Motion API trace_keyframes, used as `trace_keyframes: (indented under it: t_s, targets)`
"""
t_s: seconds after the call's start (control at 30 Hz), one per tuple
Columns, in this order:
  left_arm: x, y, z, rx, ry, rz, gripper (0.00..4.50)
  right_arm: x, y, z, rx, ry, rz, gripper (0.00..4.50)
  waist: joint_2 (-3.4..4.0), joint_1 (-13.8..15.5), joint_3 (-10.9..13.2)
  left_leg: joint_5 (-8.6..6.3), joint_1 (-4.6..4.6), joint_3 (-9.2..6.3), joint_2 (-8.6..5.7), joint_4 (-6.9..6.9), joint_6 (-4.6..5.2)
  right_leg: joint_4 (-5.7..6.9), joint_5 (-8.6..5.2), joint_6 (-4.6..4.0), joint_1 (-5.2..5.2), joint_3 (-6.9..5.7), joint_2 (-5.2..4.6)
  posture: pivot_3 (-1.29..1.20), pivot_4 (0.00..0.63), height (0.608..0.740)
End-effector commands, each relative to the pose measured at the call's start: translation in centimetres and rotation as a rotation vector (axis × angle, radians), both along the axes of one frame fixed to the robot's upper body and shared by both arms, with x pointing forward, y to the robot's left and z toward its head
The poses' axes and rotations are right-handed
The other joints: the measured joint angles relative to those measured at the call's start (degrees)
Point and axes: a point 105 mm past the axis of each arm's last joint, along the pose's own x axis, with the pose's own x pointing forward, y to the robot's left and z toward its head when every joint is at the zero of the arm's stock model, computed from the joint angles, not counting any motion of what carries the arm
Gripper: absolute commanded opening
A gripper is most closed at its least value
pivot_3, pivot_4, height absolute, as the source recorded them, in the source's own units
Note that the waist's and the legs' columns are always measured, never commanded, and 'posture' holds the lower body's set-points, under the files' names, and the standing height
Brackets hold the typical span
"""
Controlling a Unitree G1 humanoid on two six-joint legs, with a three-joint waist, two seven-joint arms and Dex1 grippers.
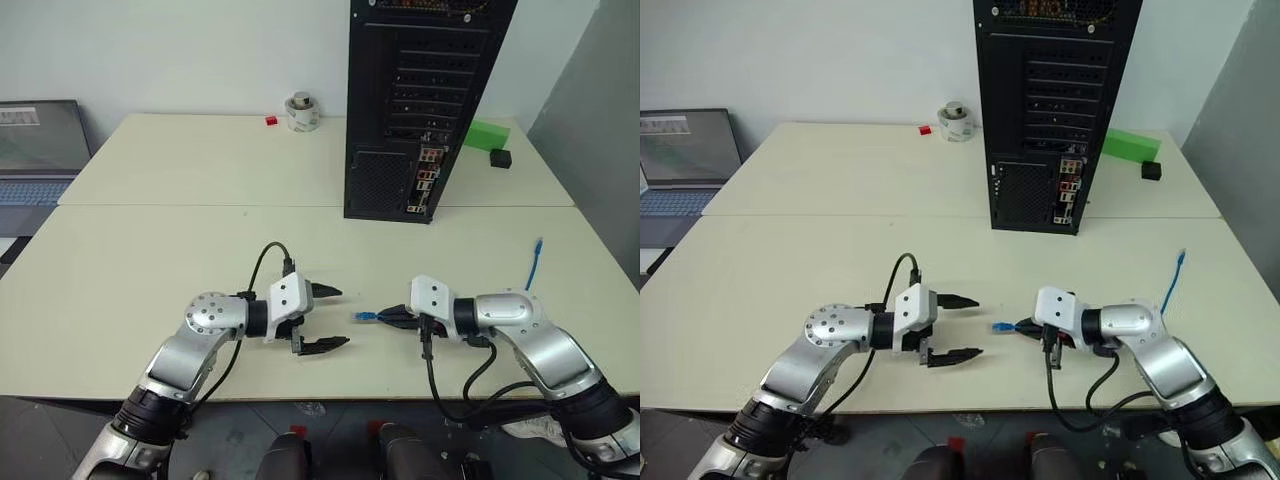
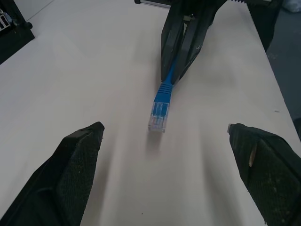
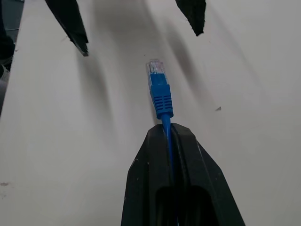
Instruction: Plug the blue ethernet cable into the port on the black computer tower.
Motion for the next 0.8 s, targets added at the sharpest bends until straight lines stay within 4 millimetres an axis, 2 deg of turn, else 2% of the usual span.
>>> trace_keyframes:
  t_s: [0.03,0.1,0.63,0.7,0.8]
  targets:
    - [-0.10,-0.65,0.35,-0.006,-0.021,-0.042,4.32,-0.30,1.00,1.15,0.009,-0.034,0.056,0.01,0.00,0.00,0.00,0.00,0.00,0.00,0.00,0.00,0.00,0.00,0.00,0.00,0.00,0.01,0.00,0.00,0.150,0.740]
    - [0.01,-0.66,0.23,-0.004,-0.025,-0.040,4.07,-0.28,1.11,1.23,0.010,-0.035,0.061,0.00,0.00,0.01,0.00,0.00,0.00,0.00,0.00,0.00,0.00,0.00,0.00,0.00,0.00,0.01,-0.01,0.00,0.150,0.740]
    - [0.36,-0.78,-0.38,0.011,-0.043,-0.035,0.64,-0.28,1.62,1.63,0.016,-0.047,0.078,0.00,0.00,0.01,0.00,0.00,0.00,-0.02,0.00,0.01,0.00,0.01,0.00,0.00,0.00,-0.01,-0.02,0.00,0.150,0.740]
    - [0.46,-0.83,-0.38,0.011,-0.046,-0.032,0.29,-0.23,1.64,1.67,0.016,-0.049,0.079,0.00,0.00,0.01,0.00,0.00,0.00,-0.01,0.00,0.01,0.00,0.01,0.00,0.00,0.00,0.00,-0.02,0.00,0.150,0.740]
    - [0.53,-0.86,-0.38,0.010,-0.052,-0.028,0.24,-0.22,1.73,1.71,0.017,-0.053,0.080,0.00,0.00,0.01,0.00,0.00,-0.01,-0.03,0.00,0.01,0.00,0.01,0.00,0.00,0.00,-0.01,-0.02,0.00,0.150,0.740]
